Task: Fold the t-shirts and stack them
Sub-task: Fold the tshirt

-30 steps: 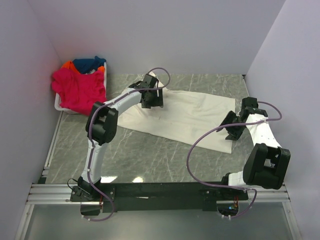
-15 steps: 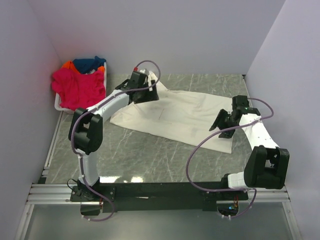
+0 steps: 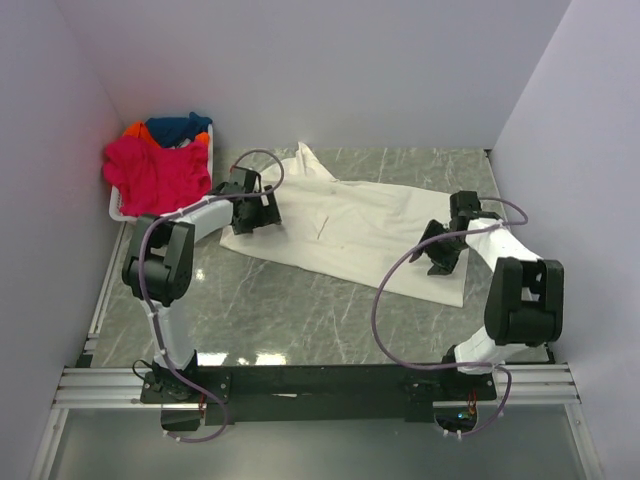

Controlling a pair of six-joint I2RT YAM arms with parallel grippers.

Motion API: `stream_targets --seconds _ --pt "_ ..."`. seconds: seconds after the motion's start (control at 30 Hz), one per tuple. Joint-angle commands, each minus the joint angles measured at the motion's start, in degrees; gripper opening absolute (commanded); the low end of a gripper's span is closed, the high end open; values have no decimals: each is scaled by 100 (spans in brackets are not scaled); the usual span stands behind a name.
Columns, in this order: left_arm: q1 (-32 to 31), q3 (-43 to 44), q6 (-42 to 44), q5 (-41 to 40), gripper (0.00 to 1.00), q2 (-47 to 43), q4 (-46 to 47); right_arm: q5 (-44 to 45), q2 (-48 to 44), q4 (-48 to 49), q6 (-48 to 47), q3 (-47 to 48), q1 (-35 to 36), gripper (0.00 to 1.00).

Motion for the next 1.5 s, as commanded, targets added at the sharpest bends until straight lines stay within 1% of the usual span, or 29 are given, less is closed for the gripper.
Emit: stream_targets --seconds 0.0,0.2,0.3,0.43,0.63,0.87,1.03,1.13,1.2,1.27,1.4,1.47 --pt "32 -220 162 6 93 -347 383 129 317 307 -77 -22 39 65" --pt "32 -862 92 6 93 -566 497 121 713 396 -25 -233 30 65" --pt "32 -1274 -13 6 93 -803 488 270 740 255 72 -373 30 65" --pt "32 -2047 -241 59 93 -1259 541 297 688 132 116 -584 12 65" --pt "-12 -2786 -558 138 93 -1909 515 279 310 -26 257 -988 -14 65" --pt "-196 -3270 -962 15 94 -2719 172 270 -296 -228 362 -1480 -23 65" --pt "-390 -3534 -1252 -55 94 -3324 -91 349 -639 -369 336 -1578 -14 65" --pt "-557 -3439 -1332 -73 94 -3641 -302 419 -833 -588 240 -1341 -5 65" --pt "-619 -3281 -1332 -91 94 -3748 -477 463 -965 -799 134 -964 3 65" --pt "-636 -2947 -1262 -91 94 -3810 -583 472 -1052 -931 55 -526 12 65" --pt "-636 -2393 -1034 -91 95 -3573 -584 332 -1018 -826 -7 39 91 65" --pt "-636 -2103 -858 -239 95 -3231 -488 253 -895 -678 -7 241 152 65"
